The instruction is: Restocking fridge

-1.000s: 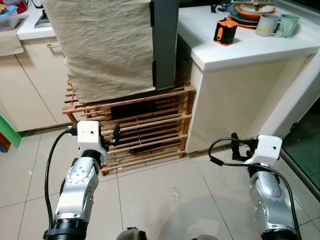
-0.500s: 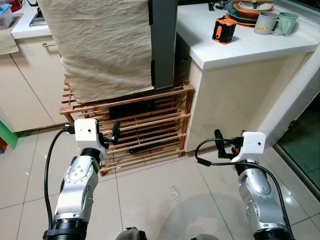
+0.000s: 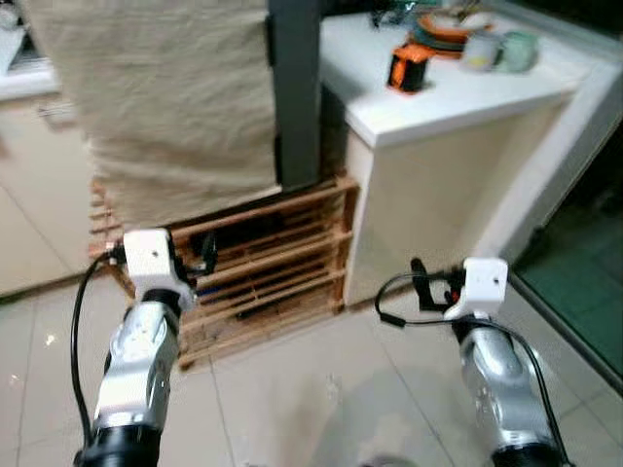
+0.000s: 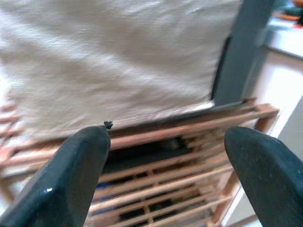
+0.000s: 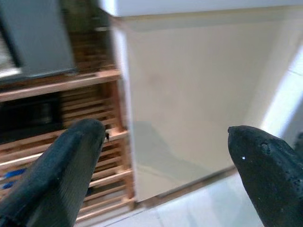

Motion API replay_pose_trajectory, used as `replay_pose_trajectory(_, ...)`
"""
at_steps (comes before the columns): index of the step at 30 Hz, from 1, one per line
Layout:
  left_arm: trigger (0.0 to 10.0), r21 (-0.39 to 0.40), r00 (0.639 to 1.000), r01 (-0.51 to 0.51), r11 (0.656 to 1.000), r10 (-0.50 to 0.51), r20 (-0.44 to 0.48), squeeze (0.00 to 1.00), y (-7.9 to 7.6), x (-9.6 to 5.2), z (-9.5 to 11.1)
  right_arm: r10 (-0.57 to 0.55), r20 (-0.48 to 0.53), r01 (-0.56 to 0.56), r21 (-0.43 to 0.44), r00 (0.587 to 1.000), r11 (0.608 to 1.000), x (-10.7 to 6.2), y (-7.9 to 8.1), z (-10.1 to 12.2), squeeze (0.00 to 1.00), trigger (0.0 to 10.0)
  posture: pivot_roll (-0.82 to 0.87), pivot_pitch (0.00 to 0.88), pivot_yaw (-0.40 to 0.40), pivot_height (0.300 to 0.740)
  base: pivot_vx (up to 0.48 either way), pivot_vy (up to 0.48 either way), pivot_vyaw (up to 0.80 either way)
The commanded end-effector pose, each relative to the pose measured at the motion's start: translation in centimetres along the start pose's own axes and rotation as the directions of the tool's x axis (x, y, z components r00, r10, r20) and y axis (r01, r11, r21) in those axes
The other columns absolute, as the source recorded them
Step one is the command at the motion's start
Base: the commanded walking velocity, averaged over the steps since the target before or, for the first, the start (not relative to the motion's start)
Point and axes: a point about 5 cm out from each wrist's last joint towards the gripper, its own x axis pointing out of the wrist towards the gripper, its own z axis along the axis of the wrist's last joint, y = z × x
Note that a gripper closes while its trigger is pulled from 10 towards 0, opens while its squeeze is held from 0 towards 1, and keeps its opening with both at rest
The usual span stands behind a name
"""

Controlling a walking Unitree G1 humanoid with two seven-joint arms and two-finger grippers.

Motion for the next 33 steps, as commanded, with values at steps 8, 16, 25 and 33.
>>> replay_pose_trajectory(8, 10.0, -0.025, 0.999, -0.015, 1.0, 0.014, -0.029, 0.0, -0.08, 0.33, -0.38, 0.008, -0.009, -0.009, -0.018, 1.0, 1.0, 0.42, -0.02, -0.01, 0.0, 10.0, -0.11, 0.0, 0.037, 0.706, 0.0, 0.471, 0.0)
replay_pose_trajectory(16, 10.0, 0.017, 1.0, -0.025, 1.0, 0.025, -0.013, 0.0, -0.03, 0.82, -0.1, -0.004, -0.019, 0.003, -0.044, 1.0, 0.999, 0.8, 0.0, -0.16, 0.0, 10.0, -0.11, 0.0, 0.04, 0.706, 0.0, 0.449, 0.53)
replay_pose_trajectory(25, 10.0, 0.007, 1.0, 0.005, 1.0, -0.005, -0.006, 0.0, -0.47, 0.9, -0.11, -0.003, -0.011, 0.002, -0.044, 1.0, 0.999, 0.66, -0.09, -0.11, 0.0, 10.0, -0.11, 0.0, 0.038, 0.706, 0.0, 0.221, 0.0)
replay_pose_trajectory(33, 10.0, 0.021, 1.0, -0.007, 1.0, 0.007, -0.005, 0.0, -0.23, 0.91, -0.21, -0.003, -0.02, 0.003, -0.047, 1.0, 0.999, 0.19, -0.11, -0.68, 0.0, 10.0, -0.12, 0.0, 0.041, 0.706, 0.0, 0.473, -0.79)
